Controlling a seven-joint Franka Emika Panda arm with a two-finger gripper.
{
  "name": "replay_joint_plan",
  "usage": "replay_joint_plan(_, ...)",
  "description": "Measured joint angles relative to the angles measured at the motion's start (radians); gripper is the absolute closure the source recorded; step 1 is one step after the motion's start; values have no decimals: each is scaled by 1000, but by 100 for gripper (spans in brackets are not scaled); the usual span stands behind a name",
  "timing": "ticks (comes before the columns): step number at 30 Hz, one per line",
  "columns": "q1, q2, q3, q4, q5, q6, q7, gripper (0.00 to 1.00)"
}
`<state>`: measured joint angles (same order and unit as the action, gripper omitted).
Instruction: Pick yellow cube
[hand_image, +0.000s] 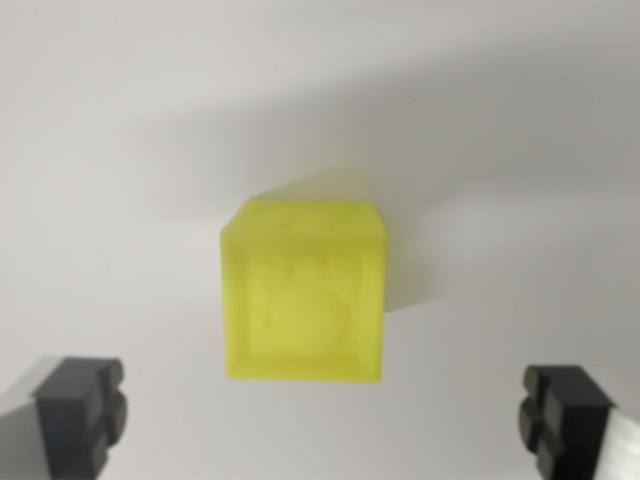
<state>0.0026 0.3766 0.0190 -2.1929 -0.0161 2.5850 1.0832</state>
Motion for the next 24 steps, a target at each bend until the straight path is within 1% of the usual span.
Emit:
replay_joint_plan(16, 13, 83, 0, -1, -2, 71, 37, 0)
replay_joint_plan(24, 14, 130, 0, 8, -5, 108, 43, 0)
